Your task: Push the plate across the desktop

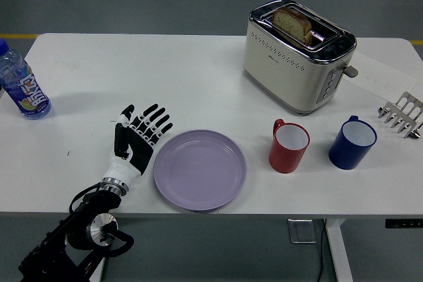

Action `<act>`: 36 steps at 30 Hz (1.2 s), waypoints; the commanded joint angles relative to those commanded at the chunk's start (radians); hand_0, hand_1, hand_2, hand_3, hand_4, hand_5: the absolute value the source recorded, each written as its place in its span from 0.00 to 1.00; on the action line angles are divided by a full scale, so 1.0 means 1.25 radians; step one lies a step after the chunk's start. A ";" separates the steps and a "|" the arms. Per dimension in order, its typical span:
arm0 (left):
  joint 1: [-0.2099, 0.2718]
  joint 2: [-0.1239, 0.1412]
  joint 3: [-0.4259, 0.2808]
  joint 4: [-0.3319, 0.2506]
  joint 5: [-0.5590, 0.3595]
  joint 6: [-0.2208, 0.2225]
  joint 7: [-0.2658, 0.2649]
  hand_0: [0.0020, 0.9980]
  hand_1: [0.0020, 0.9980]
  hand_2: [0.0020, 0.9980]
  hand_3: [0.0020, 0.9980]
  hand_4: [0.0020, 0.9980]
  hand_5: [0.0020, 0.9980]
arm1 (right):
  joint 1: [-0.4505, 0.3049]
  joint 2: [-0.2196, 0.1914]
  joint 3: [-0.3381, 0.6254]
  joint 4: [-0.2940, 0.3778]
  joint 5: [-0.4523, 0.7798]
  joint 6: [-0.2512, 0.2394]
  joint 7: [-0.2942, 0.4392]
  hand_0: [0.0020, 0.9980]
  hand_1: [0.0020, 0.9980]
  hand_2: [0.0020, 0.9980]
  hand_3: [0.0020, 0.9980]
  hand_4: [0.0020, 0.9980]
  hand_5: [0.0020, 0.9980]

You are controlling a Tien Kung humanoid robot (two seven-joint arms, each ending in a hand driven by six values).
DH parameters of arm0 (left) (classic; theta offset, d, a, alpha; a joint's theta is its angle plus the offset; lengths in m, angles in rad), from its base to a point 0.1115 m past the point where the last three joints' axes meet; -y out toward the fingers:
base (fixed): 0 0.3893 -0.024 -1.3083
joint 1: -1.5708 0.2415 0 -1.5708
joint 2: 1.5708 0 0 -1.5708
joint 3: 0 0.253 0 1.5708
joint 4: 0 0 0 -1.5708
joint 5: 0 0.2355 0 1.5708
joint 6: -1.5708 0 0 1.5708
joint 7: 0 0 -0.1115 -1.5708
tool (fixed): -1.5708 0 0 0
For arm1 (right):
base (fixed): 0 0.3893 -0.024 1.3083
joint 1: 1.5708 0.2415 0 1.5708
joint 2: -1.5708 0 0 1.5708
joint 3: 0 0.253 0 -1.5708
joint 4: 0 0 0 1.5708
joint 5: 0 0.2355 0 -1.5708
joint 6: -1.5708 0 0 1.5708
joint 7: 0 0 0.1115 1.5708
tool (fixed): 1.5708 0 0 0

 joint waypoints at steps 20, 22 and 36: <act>0.020 0.010 -0.231 -0.035 0.102 -0.015 0.113 0.75 0.76 0.73 0.67 0.57 1.00 | -0.004 0.001 -0.004 0.000 0.011 -0.004 0.001 0.58 0.52 0.61 0.56 0.23 0.53; 0.025 0.023 -0.254 -0.040 0.109 -0.021 0.130 0.75 0.76 0.73 0.68 0.58 1.00 | -0.006 0.001 -0.004 0.000 0.012 -0.004 0.001 0.58 0.52 0.61 0.56 0.23 0.53; 0.081 0.132 -0.400 -0.058 0.135 -0.075 0.241 0.76 0.77 0.74 0.69 0.59 1.00 | -0.018 0.003 -0.008 0.001 0.023 -0.008 0.000 0.58 0.52 0.61 0.56 0.23 0.53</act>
